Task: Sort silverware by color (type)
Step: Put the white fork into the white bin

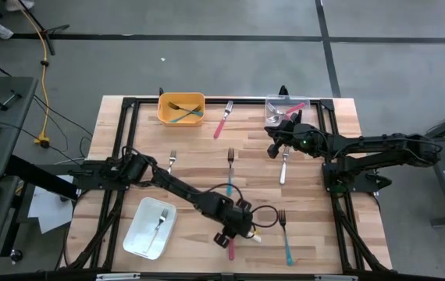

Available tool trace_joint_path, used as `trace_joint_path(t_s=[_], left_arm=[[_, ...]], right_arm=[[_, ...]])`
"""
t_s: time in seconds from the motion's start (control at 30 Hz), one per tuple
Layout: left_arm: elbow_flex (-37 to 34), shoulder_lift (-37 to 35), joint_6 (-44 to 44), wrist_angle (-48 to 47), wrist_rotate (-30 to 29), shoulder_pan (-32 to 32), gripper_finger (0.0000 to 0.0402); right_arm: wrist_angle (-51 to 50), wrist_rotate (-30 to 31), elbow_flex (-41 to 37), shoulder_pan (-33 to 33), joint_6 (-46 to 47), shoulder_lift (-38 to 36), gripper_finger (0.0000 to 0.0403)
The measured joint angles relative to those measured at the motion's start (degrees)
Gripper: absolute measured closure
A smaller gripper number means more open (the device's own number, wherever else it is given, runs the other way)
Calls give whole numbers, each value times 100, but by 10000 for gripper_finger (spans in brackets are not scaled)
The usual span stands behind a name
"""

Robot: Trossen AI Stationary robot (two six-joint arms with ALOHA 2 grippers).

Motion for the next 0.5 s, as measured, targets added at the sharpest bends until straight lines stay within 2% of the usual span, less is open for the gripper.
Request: trace_joint_path(t_s=[0.27,0.37,0.5], left_arm=[[0,0,-137,-90,-7,7,280],[4,-7,-91,-184,-5,10,311],[10,-17,135,-268,8,5,372]], right_arm=[[-32,0,0,0,0,0,400],[-32,0,0,0,0,0,400],[-30,0,0,0,-36,0,400]])
